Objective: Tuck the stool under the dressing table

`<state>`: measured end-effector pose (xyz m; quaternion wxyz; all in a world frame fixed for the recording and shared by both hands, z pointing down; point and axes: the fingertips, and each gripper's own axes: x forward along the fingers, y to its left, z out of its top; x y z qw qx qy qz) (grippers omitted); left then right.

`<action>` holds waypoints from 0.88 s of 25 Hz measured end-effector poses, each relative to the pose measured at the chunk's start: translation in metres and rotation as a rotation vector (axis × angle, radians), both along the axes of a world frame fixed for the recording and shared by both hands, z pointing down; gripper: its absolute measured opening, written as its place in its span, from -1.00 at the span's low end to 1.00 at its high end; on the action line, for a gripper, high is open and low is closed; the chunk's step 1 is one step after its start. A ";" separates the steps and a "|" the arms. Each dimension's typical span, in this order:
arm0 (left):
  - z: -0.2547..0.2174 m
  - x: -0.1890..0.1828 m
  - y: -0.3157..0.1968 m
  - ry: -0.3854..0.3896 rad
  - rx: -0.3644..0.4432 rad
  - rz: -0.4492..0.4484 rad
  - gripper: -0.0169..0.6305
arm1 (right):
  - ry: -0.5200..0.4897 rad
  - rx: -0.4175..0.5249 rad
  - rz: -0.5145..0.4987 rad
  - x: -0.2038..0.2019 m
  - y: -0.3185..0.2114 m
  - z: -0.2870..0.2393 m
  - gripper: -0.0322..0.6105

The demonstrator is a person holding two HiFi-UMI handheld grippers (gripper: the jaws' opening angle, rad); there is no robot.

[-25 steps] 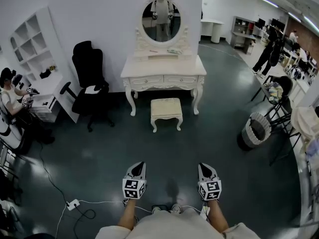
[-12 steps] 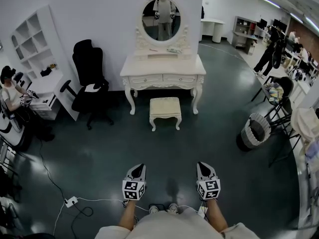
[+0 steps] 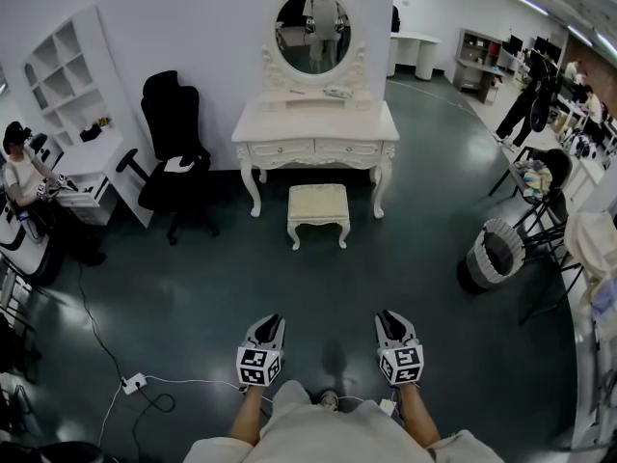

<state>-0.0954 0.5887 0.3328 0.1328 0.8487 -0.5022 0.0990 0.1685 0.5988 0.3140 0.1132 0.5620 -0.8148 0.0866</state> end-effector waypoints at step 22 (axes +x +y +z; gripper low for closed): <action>0.028 0.014 -0.089 0.023 -0.048 0.048 -0.55 | -0.005 -0.050 -0.039 -0.005 -0.085 0.031 -0.31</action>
